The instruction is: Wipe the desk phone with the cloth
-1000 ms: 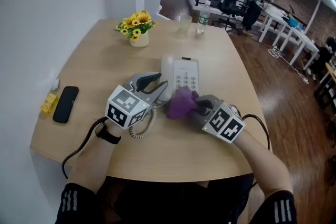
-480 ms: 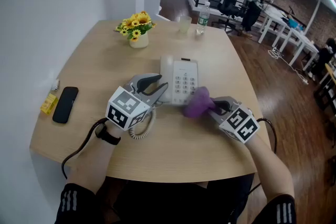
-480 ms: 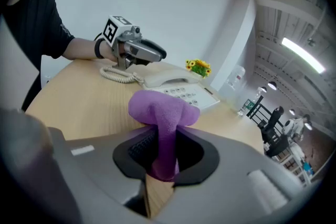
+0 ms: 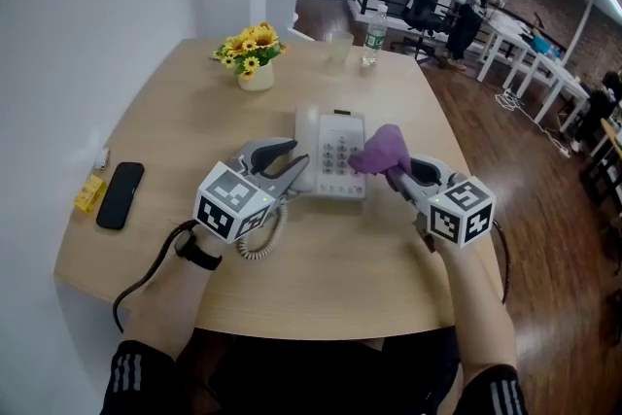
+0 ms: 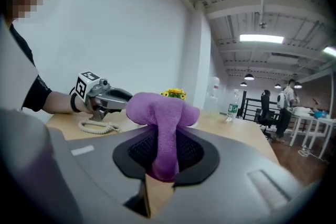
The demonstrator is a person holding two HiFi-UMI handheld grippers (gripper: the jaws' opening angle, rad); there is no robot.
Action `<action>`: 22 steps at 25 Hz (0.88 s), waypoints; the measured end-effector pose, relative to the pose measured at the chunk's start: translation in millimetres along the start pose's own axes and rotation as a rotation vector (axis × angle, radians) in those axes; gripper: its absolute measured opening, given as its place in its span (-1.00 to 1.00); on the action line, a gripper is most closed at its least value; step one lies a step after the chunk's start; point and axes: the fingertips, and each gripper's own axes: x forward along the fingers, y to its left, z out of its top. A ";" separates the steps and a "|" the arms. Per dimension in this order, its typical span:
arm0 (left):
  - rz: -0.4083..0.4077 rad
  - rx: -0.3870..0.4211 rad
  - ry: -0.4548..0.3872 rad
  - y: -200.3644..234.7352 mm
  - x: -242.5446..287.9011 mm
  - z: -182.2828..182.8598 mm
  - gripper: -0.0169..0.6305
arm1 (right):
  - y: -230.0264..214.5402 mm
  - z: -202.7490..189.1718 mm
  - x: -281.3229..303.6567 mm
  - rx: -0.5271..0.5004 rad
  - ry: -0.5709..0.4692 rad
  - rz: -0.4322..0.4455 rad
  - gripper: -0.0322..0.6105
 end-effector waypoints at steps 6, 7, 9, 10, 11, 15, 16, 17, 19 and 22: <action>0.002 0.002 0.000 0.2 0.3 -0.1 -0.61 | -27.7 -13.1 -2.8 0.055 -0.055 -0.047 -0.67; 0.003 0.000 0.001 0.9 0.4 -0.5 -0.61 | -31.0 -17.6 -3.5 0.061 -0.056 -0.052 -0.67; 0.007 -0.007 0.003 2.9 0.4 -1.4 -0.61 | -35.5 -26.6 -4.3 0.075 -0.056 -0.054 -0.67; 0.008 -0.012 0.003 3.8 0.2 -1.5 -0.61 | -36.2 -30.1 -4.4 0.079 -0.055 -0.053 -0.67; 0.010 -0.016 0.002 4.5 0.0 -1.4 -0.61 | -36.1 -32.6 -4.3 0.078 -0.055 -0.050 -0.67; 0.008 -0.020 0.004 4.8 0.0 -2.0 -0.61 | -32.9 -35.7 -7.1 0.056 -0.072 -0.043 -0.67; 0.008 -0.021 0.005 4.9 0.1 -2.3 -0.61 | -32.8 -36.2 -8.5 0.062 -0.079 -0.041 -0.67; 0.008 -0.023 0.006 5.1 0.2 -2.7 -0.61 | -33.1 -36.9 -9.9 0.075 -0.086 -0.038 -0.67; 0.008 -0.026 0.008 5.3 0.2 -3.4 -0.61 | -34.9 -38.3 -11.4 0.108 -0.098 -0.033 -0.67; 0.008 -0.027 0.010 6.0 0.2 -4.3 -0.63 | -38.7 -40.7 -11.5 0.115 -0.100 -0.039 -0.67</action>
